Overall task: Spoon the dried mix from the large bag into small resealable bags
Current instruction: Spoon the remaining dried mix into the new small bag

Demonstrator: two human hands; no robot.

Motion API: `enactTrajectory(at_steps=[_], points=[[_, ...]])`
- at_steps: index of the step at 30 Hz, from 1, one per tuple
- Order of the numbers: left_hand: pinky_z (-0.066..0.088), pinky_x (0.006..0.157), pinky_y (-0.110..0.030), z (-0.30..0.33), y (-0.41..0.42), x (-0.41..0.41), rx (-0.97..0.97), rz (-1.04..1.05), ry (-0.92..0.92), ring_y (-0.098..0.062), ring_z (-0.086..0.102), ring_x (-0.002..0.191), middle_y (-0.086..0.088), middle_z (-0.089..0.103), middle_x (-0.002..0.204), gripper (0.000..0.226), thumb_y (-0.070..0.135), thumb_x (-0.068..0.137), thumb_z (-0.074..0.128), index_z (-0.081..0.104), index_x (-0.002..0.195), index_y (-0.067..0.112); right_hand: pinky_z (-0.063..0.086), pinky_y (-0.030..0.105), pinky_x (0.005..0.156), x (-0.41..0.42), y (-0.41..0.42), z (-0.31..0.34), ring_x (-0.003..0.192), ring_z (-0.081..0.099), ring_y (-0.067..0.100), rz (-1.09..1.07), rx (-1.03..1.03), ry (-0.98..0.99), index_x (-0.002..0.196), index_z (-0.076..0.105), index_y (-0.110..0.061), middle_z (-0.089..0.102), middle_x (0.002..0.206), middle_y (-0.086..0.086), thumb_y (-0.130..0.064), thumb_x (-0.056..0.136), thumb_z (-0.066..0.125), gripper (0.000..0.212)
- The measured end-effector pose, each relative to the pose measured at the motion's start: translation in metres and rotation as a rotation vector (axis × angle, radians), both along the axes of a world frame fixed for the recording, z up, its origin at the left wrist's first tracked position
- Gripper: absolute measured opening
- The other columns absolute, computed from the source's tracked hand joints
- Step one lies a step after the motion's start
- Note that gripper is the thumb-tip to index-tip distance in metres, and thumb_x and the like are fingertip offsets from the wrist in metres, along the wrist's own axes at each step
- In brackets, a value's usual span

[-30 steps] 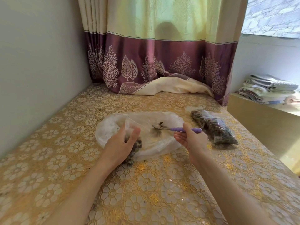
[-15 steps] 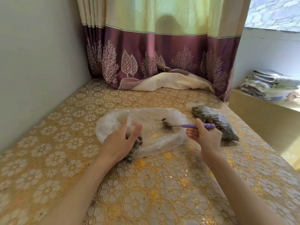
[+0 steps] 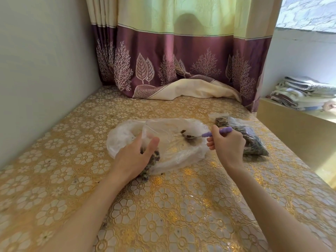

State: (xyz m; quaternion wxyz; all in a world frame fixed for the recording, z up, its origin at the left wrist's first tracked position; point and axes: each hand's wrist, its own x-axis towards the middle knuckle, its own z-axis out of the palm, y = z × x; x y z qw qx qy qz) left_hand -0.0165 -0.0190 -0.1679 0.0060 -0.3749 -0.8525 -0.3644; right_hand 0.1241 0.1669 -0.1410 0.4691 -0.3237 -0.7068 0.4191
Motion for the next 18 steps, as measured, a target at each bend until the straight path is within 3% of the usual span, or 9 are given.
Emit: enactTrajectory(at_steps=[1, 3, 5, 7, 11, 15, 18], points=[[0.037, 0.064, -0.023, 0.0006, 0.0001, 0.0004, 0.003, -0.003, 0.005, -0.017, 0.056, 0.071, 0.0, 0.061, 0.076, 0.102, 0.093, 0.06, 0.004, 0.047, 0.124, 0.026, 0.053, 0.019, 0.055, -0.0012, -0.0005, 0.0002, 0.044, 0.061, 0.005, -0.014, 0.034, -0.02, 0.066, 0.073, -0.008, 0.065, 0.05, -0.006, -0.019, 0.092, 0.056, 0.034], [0.037, 0.063, -0.025, 0.0026, 0.0, 0.0017, -0.015, 0.005, 0.022, -0.014, 0.054, 0.067, 0.004, 0.056, 0.068, 0.112, 0.091, 0.061, 0.004, 0.023, 0.146, 0.02, 0.056, 0.028, 0.064, -0.0039, -0.003, -0.0003, 0.05, 0.064, 0.012, -0.039, 0.107, -0.077, 0.067, 0.073, -0.008, 0.065, 0.052, -0.003, -0.023, 0.093, 0.055, 0.034], [0.038, 0.065, -0.026, 0.0047, -0.0014, 0.0036, -0.023, -0.004, 0.022, -0.015, 0.055, 0.069, 0.002, 0.057, 0.07, 0.116, 0.093, 0.06, 0.002, 0.019, 0.147, 0.019, 0.055, 0.04, 0.072, -0.0063, -0.0055, -0.0015, 0.058, 0.066, 0.024, -0.047, 0.137, -0.107, 0.069, 0.072, -0.007, 0.067, 0.057, 0.005, -0.027, 0.093, 0.056, 0.035], [0.043, 0.069, -0.032, 0.0068, -0.003, 0.0045, -0.022, -0.017, 0.013, -0.019, 0.056, 0.068, 0.002, 0.054, 0.065, 0.112, 0.091, 0.063, 0.004, 0.019, 0.147, 0.017, 0.055, 0.043, 0.074, -0.0077, -0.0065, -0.0039, 0.06, 0.066, 0.024, -0.023, 0.103, -0.103, 0.071, 0.073, -0.01, 0.068, 0.059, 0.004, -0.028, 0.092, 0.057, 0.032], [0.04, 0.064, -0.031, 0.0071, -0.0026, 0.0057, -0.014, -0.021, 0.001, -0.012, 0.055, 0.063, 0.002, 0.049, 0.057, 0.101, 0.082, 0.07, 0.011, 0.011, 0.149, 0.019, 0.058, 0.037, 0.071, -0.0067, -0.0058, -0.009, 0.055, 0.063, 0.006, 0.08, -0.019, -0.087, 0.074, 0.074, -0.024, 0.07, 0.063, 0.0, -0.023, 0.091, 0.059, 0.022], [0.041, 0.064, -0.029, 0.0063, -0.0025, 0.0045, -0.006, -0.022, 0.004, -0.011, 0.056, 0.067, -0.002, 0.057, 0.063, 0.102, 0.084, 0.069, 0.01, 0.009, 0.149, 0.021, 0.053, 0.025, 0.062, -0.0075, -0.0004, -0.0053, 0.058, 0.059, 0.01, 0.185, -0.313, 0.062, 0.074, 0.075, -0.011, 0.072, 0.079, 0.017, -0.015, 0.091, 0.059, 0.024], [0.037, 0.058, -0.026, 0.0059, -0.0029, 0.0045, -0.007, -0.022, 0.012, -0.009, 0.054, 0.062, 0.002, 0.054, 0.06, 0.106, 0.087, 0.067, 0.006, 0.01, 0.149, 0.021, 0.052, 0.017, 0.057, -0.0074, 0.0003, -0.0012, 0.061, 0.059, 0.011, 0.265, -0.501, 0.125, 0.075, 0.073, -0.003, 0.07, 0.084, 0.02, -0.011, 0.091, 0.058, 0.023]])
